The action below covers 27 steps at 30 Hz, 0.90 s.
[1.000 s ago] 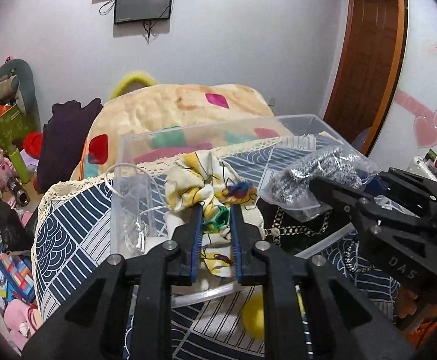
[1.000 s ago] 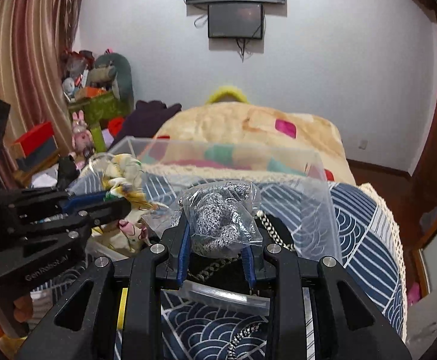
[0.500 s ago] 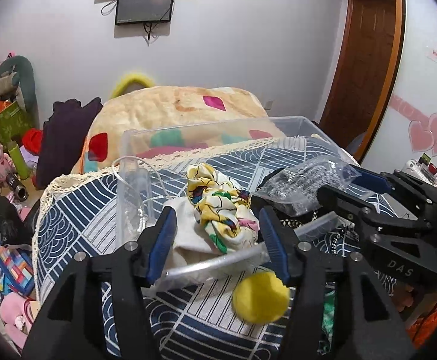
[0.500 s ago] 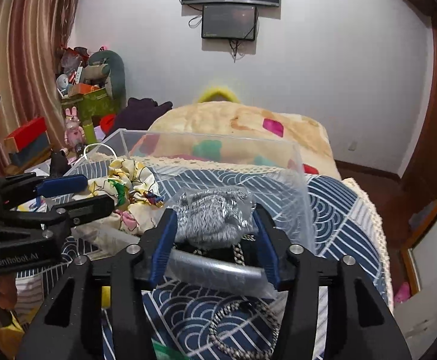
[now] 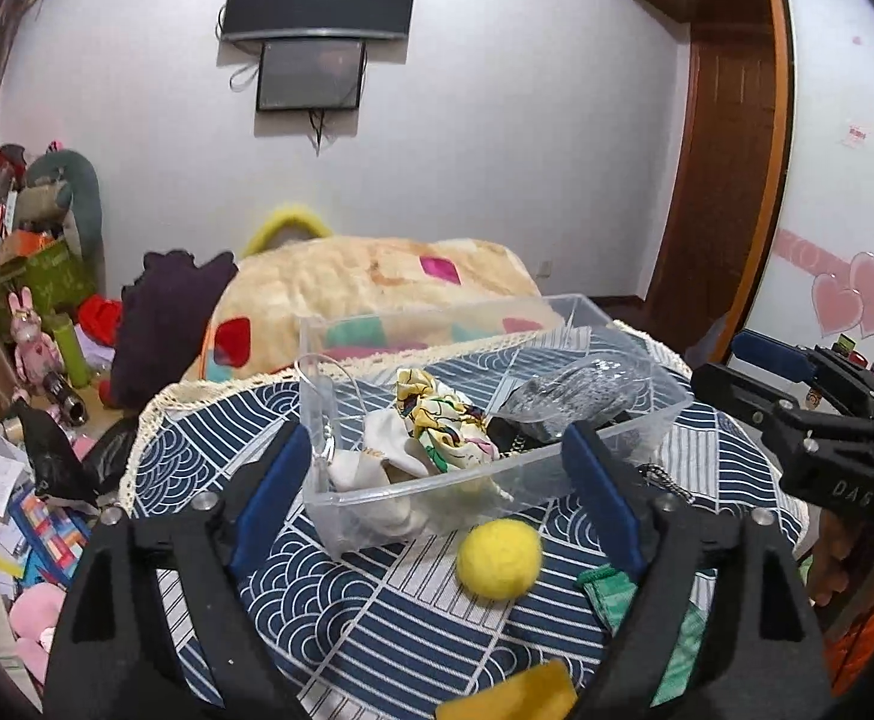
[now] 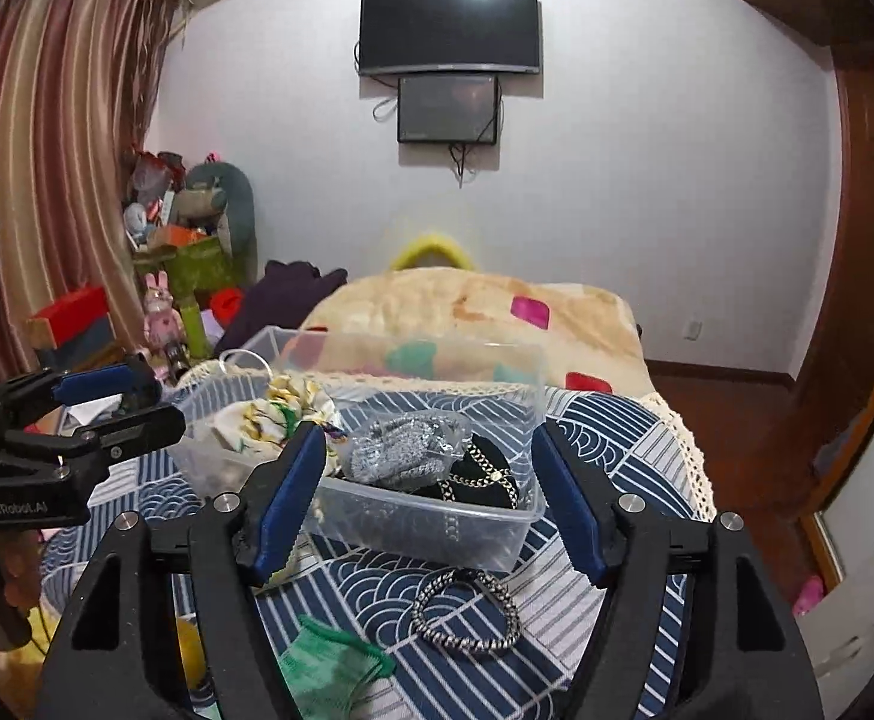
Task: Organize soft objects
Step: 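Grasp the yellow sponge with the left tool while the right grasps the green glove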
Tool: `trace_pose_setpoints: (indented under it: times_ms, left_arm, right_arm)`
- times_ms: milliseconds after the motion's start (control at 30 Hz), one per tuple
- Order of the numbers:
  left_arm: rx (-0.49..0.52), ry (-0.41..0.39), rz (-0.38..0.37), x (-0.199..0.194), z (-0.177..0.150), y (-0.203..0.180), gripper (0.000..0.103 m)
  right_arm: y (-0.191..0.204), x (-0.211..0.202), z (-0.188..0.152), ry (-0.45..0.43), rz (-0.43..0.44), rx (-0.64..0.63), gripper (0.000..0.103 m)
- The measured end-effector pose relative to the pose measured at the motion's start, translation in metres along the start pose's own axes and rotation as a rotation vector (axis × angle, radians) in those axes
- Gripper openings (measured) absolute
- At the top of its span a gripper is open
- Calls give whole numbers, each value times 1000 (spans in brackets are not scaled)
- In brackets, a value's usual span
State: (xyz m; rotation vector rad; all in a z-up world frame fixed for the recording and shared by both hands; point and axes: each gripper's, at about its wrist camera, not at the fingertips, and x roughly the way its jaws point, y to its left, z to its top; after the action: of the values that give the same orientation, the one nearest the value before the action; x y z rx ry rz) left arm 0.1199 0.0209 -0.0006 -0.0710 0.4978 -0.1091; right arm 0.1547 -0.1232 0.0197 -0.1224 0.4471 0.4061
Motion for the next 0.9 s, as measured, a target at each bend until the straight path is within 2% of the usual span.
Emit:
trace_pose_setpoints:
  times_ms: [233,567,800,900]
  left_arm:
    - [-3,-6,-7,-19,-15,-3,98]
    - [19,74,27,-19,-64,-6,98]
    - [7,140,4,-13,-95,-11,98]
    - [-15,176,-19,-8,-104,-13,98]
  right_arm:
    - [9,-14,-12,-2,18,-13,72]
    - [25,-3,-53,98,34,3,72]
    - [31,1,-77,168,89,14,72]
    - [36,2,-88,189,86,-4,72]
